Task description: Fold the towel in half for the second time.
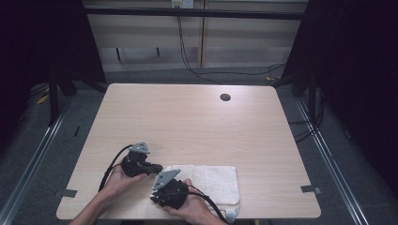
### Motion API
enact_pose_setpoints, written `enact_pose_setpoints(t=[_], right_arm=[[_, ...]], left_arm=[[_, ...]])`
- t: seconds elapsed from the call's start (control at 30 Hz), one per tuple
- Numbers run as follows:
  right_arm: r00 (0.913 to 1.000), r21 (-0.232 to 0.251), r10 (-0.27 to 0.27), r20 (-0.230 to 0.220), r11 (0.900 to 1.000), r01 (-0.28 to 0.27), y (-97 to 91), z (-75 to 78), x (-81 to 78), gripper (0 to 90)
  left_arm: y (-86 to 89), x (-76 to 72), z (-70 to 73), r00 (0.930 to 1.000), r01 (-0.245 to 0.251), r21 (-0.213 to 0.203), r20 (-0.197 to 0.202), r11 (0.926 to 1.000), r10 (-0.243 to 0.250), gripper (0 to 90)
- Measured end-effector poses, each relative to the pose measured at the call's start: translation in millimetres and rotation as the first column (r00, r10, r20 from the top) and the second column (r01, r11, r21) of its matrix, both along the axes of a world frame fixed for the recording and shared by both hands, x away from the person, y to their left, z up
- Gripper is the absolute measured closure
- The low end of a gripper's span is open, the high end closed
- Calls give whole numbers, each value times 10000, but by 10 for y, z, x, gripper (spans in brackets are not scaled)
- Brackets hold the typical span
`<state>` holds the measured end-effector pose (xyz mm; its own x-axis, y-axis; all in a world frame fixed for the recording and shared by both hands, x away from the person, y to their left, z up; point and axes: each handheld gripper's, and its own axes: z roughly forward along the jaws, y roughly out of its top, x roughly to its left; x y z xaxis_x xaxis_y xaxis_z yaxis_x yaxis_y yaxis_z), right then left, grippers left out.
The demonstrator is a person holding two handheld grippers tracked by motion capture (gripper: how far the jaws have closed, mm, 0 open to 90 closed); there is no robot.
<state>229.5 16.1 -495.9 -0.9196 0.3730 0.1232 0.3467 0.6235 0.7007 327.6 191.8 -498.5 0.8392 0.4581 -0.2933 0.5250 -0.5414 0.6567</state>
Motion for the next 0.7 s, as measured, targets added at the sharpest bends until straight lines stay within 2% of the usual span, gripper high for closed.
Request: enact_pose_setpoints(t=[0.07, 0.13, 0.23, 0.33, 0.53, 0.57, 0.6, 0.7], right_arm=[[9999, 136, -27, -152, 9999, 29, -3, 7, 10, 840], [9997, 217, -87, -209, 9997, 92, -14, 20, 1, 840], [9994, 427, -107, -335, 9990, 121, -30, 57, 3, 841], [9996, 519, -45, -264, 9986, 58, -33, 74, 11, 841], [9992, 747, -171, -362, 9970, 198, -45, 120, -51, 842], [9992, 823, -136, -376, 9965, 167, -51, 143, -48, 842], [9987, 940, -190, -477, 9953, 234, -51, 169, -55, 843], [9990, 1238, -185, -410, 9920, 234, -64, 242, -62, 843]], left_arm=[[29, 13, 7, 9997, -211, -168, -128, 9996, 208, 873], [45, 9, 27, 9993, -371, -146, -70, 9992, 370, 876], [58, -5, 50, 9994, -325, -276, -116, 9991, 322, 875], [83, -8, 78, 9992, -400, -524, -82, 9978, 396, 875], [131, -51, 162, 9994, -338, -755, 35, 9966, 341, 875], [144, -59, 173, 9992, -389, -971, 36, 9945, 394, 875], [164, -61, 194, 9992, -388, -1019, 27, 9940, 393, 875], [225, -66, 231, 9988, -483, -1300, -52, 9903, 480, 875]])
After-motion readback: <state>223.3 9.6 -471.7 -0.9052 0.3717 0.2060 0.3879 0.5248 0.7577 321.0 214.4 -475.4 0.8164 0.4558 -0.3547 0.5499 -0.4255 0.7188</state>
